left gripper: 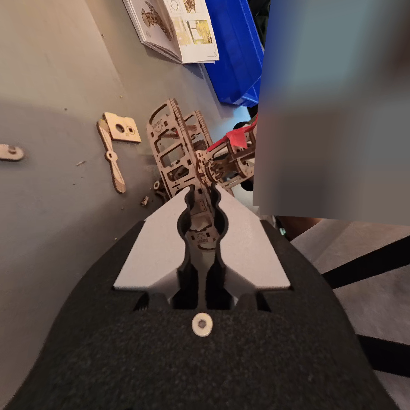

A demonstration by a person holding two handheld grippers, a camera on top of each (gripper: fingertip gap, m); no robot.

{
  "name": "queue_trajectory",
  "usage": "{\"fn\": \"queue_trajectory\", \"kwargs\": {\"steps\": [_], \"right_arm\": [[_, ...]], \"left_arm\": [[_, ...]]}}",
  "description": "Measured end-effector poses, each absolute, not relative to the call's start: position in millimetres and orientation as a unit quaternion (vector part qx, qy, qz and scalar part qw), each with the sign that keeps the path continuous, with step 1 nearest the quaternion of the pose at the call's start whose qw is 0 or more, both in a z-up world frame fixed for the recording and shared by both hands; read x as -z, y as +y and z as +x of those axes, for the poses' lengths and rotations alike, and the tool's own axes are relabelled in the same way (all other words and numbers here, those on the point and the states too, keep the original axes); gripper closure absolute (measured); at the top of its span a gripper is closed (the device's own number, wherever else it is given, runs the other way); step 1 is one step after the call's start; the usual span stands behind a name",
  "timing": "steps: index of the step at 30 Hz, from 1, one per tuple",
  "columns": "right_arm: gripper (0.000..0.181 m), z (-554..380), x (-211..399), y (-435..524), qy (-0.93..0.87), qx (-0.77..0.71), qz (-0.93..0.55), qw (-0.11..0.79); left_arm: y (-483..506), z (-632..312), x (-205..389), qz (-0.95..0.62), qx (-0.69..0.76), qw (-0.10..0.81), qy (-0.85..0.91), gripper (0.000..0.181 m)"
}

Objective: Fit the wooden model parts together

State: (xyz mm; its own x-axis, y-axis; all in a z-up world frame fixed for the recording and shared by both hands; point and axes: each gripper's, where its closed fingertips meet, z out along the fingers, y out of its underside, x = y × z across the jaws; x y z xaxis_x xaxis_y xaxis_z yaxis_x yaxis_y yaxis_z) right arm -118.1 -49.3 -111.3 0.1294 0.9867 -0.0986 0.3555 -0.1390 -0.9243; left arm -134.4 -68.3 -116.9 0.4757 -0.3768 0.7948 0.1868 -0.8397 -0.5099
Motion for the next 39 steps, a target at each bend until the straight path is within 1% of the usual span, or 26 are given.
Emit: {"fn": "queue_trajectory", "kwargs": {"steps": [2, 4, 6, 9, 12, 17, 18, 20, 22, 27, 30, 32, 34, 36, 37, 39], "right_arm": [[0.181, -116, 106, -53, -0.523, -0.409, -0.625, 0.409], [0.175, -111, 96, -51, -0.513, -0.407, -0.613, 0.441], [0.175, -106, 94, -55, -0.526, -0.4, -0.606, 0.443], [0.162, -93, 96, -56, -0.54, -0.375, -0.606, 0.449], [0.155, -77, 91, -53, -0.515, -0.375, -0.629, 0.445], [0.137, -68, 54, -62, -0.462, -0.435, -0.623, 0.457], [0.133, -66, 50, -61, -0.456, -0.433, -0.627, 0.46], [0.131, -64, 47, -62, -0.462, -0.407, -0.645, 0.453], [0.123, -65, 42, -68, -0.469, -0.4, -0.645, 0.451], [0.124, -56, 27, -82, -0.433, -0.457, -0.64, 0.442], [0.122, -46, 31, -69, -0.391, -0.462, -0.663, 0.44], [0.118, -44, 40, -56, -0.364, -0.456, -0.692, 0.425], [0.106, -49, 52, -55, -0.342, -0.49, -0.711, 0.37], [0.105, -59, 60, -58, -0.316, -0.53, -0.721, 0.316], [0.107, -63, 64, -60, -0.312, -0.541, -0.722, 0.298], [0.103, -69, 80, -58, -0.303, -0.529, -0.744, 0.275]], "left_arm": [[-70, -132, 117, -0.816, 0.492, 0.291, 0.083, 0.17], [-74, -127, 112, -0.807, 0.505, 0.296, 0.084, 0.17], [-75, -125, 108, -0.8, 0.514, 0.3, 0.072, 0.17], [-79, -123, 110, -0.808, 0.494, 0.308, 0.086, 0.17], [-81, -121, 110, -0.815, 0.474, 0.316, 0.107, 0.17], [-80, -120, 109, -0.829, 0.415, 0.348, 0.143, 0.17], [-81, -117, 107, -0.828, 0.409, 0.353, 0.153, 0.17], [-82, -115, 107, -0.831, 0.376, 0.371, 0.175, 0.171], [-84, -112, 108, -0.835, 0.327, 0.388, 0.212, 0.171], [-92, -102, 99, -0.82, 0.282, 0.423, 0.263, 0.171], [-92, -104, 99, -0.806, 0.192, 0.459, 0.322, 0.171], [-90, -107, 102, -0.788, 0.106, 0.483, 0.368, 0.171], [-89, -108, 101, -0.754, 0.015, 0.505, 0.42, 0.171], [-89, -108, 101, -0.719, -0.063, 0.517, 0.461, 0.171], [-90, -107, 102, -0.708, -0.08, 0.519, 0.473, 0.171], [-92, -104, 100, -0.701, -0.09, 0.525, 0.474, 0.171]]}}
